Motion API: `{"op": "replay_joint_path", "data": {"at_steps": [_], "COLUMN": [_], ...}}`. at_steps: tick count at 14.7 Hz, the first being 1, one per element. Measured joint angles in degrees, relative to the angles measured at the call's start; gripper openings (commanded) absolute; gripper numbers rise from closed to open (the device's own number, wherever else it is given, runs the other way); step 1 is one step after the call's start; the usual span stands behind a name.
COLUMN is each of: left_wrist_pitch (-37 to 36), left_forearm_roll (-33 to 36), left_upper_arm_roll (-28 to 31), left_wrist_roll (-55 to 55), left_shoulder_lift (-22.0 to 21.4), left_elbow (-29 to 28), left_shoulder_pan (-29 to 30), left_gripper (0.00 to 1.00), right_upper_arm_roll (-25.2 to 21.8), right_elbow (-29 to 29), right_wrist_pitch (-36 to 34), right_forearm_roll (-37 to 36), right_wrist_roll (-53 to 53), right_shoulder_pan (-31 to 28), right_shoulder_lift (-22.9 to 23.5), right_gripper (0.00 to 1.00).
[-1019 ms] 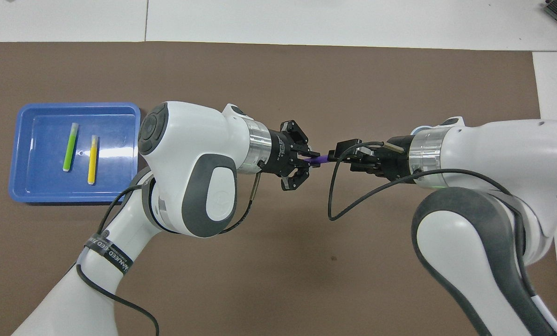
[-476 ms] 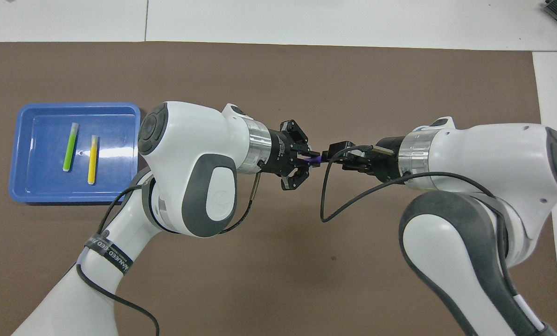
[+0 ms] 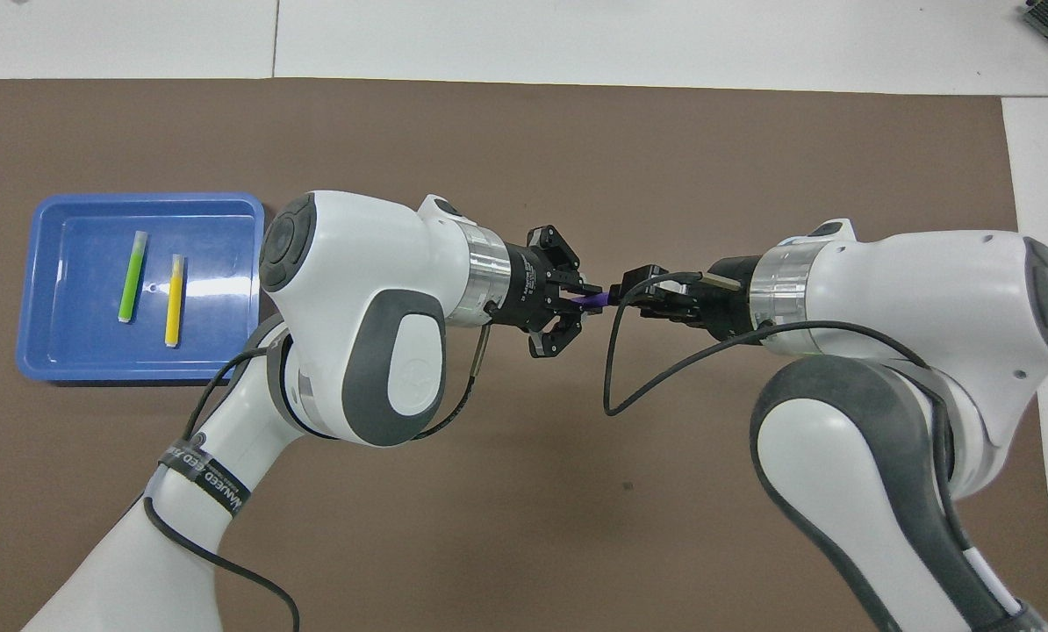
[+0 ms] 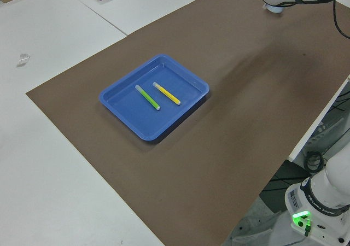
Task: Transfer and insert pens with both arms
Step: 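Grasp the purple pen tip with the right gripper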
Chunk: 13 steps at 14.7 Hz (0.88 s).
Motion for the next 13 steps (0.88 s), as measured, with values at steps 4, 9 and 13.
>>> {"op": "replay_joint_path", "data": {"at_steps": [4,9,13], "left_wrist_pitch": [0.3,0.32,0.31], "left_forearm_roll": [-0.01,-0.01,-0.01], "left_upper_arm_roll": [-0.13,-0.13,-0.14], "left_wrist_roll": [0.0,0.0,-0.01], "left_shoulder_lift": [0.2,0.2,0.2], "left_elbow": [-0.04,-0.04,-0.04], "left_shoulder_pan": [-0.06,-0.06,-0.06], "left_gripper": [0.0,0.0,0.62], "right_upper_arm_roll": [0.23,0.23,0.22], "right_elbow": [0.27,0.3,0.32], "right_wrist_pitch": [0.16,0.17,0.17], "right_forearm_roll": [0.07,0.07,0.05], "right_wrist_roll": [0.0,0.0,-0.26], "right_shoulder_pan": [0.1,0.1,0.08], "right_shoulder_lift": [-0.03,-0.02,-0.01], "right_gripper": [0.0,0.0,0.0]}}
